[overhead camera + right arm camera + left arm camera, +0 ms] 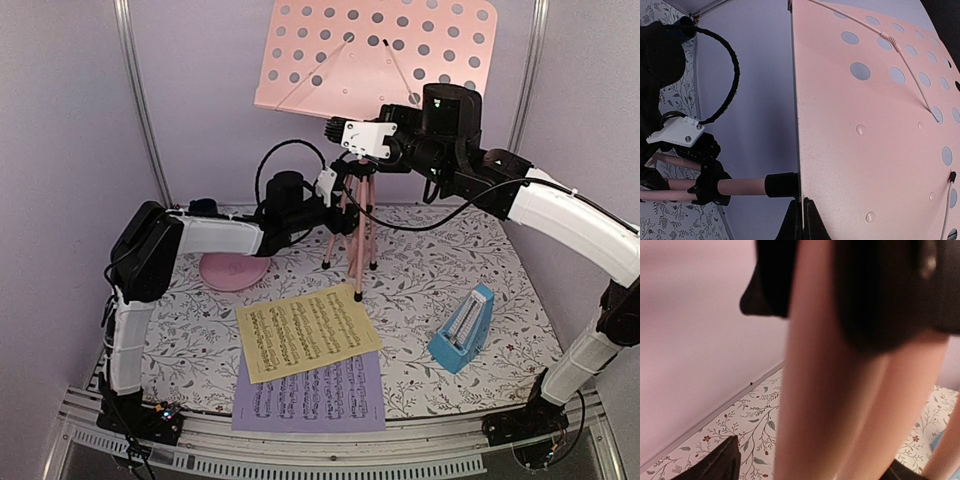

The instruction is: Set up the instrument practice props

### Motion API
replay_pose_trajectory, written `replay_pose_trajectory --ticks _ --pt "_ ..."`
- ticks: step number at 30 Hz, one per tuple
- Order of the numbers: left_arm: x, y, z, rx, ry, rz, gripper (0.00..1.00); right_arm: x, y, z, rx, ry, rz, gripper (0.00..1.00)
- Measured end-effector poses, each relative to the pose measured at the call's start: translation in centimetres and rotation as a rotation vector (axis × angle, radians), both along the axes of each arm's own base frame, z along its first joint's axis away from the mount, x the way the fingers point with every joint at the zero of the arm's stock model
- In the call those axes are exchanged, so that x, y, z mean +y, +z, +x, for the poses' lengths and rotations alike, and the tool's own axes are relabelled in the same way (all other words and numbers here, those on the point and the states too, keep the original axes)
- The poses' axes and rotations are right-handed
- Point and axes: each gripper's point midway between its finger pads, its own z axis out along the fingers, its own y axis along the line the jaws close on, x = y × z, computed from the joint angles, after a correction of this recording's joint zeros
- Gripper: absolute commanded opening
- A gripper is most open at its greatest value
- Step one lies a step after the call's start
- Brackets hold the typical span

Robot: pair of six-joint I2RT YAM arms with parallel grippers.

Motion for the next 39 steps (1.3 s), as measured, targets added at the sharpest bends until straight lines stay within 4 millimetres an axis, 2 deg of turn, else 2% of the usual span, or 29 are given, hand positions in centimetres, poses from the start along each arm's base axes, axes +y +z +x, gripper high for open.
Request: replay_pose_trajectory --ticks 5,11,14,18,20,25,28,30,33,35,39 --pt "0.1 0.1 0.8 0.005 0.011 0.002 0.99 -0.1 0.0 0.3 -0.005 -0.008 -0.003 0.00" --pt "0.6 -0.1 1.4 0.016 0.027 0.010 0.99 -0.2 0.1 0.7 -0.012 0.000 -0.001 0.00" --pt "1.3 -0.2 1.0 0.017 0.040 0.009 0.99 0.2 0.0 0.5 -0.016 0.018 -0.010 0.00" --pt "3.8 -0.5 -1.0 0.028 0.082 0.042 0.98 0.7 0.1 0.3 -0.027 0.042 -0.013 0.00" --pt "4.8 0.3 -1.7 0.019 0.108 0.042 0.98 0.8 0.2 0.3 -0.033 0.047 -0.010 0.00" --pt "7.1 4.4 -3.3 -0.049 0.156 -0.005 0.80 1.1 0.2 0.4 -0.042 0.049 -0.008 0.00" --pt "8.3 5.9 -5.0 -0.091 0.167 -0.032 0.57 1.2 0.3 0.6 -0.048 0.046 -0.006 0.00" --pt "8.7 6.1 -6.3 -0.114 0.166 -0.038 0.40 1.3 0.3 0.6 -0.050 0.045 -0.006 0.00" --pt "8.2 5.5 -7.4 -0.115 0.150 -0.038 0.17 1.3 0.3 0.6 -0.052 0.042 -0.005 0.00" --pt "7.5 5.0 -7.9 -0.114 0.131 -0.032 0.11 1.3 0.2 0.7 -0.053 0.040 -0.005 0.00" --pt "6.4 4.2 -7.7 -0.101 0.116 -0.031 0.08 1.5 0.2 0.8 -0.056 0.040 -0.001 0.00"
